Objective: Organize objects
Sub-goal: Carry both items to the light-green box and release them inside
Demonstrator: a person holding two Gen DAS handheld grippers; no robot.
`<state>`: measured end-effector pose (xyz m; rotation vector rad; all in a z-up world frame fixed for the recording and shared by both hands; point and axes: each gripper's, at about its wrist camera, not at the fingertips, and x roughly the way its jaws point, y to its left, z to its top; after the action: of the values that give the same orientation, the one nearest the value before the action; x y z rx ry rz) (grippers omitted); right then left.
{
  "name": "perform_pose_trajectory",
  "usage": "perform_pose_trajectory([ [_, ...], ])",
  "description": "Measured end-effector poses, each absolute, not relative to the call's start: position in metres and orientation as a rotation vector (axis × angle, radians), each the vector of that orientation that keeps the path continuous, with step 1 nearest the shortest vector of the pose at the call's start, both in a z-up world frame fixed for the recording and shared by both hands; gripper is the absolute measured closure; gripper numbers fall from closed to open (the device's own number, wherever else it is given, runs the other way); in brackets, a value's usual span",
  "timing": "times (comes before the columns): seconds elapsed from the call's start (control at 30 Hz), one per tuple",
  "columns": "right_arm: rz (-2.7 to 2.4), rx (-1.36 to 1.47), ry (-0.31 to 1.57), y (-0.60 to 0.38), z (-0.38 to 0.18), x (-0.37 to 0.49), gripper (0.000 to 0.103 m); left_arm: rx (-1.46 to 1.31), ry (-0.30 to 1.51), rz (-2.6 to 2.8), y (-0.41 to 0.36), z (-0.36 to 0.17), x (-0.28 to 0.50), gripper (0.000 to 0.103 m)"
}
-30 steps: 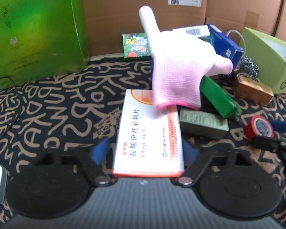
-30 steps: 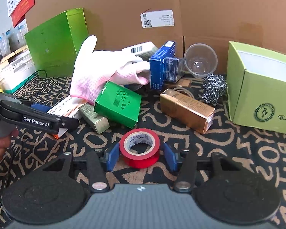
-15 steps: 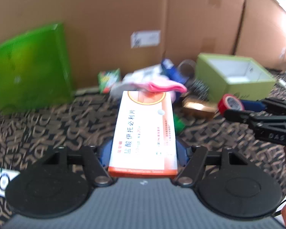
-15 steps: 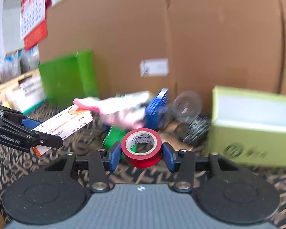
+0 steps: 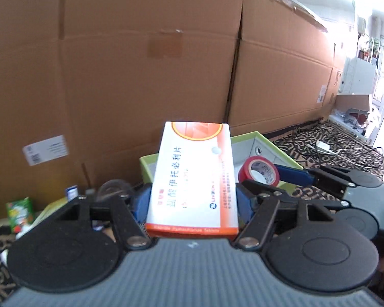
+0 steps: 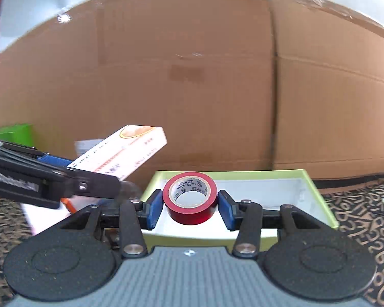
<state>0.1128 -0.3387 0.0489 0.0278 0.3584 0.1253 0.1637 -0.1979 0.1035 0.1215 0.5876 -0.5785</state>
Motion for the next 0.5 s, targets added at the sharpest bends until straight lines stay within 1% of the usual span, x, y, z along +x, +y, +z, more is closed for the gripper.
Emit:
perform_pose_trajectory([
  [0.2, 0.065, 0.017, 0.512, -0.37, 0.015, 0.175, 0.052, 0.132, 0.721, -0.565, -0.248, 0.058, 0.228, 0.037],
  [0.37, 0.063, 0.005, 0.62, -0.38, -0.007, 0.209, 0.052, 0.182, 0.758, -0.545, -0.267, 0.035, 0.251, 0.037],
  [0.5, 0.057, -0.028, 0.663, -0.378, -0.014, 0.221, 0.052, 0.167, 0.758, -0.541, -0.266, 0.028, 0.261, 0.038],
])
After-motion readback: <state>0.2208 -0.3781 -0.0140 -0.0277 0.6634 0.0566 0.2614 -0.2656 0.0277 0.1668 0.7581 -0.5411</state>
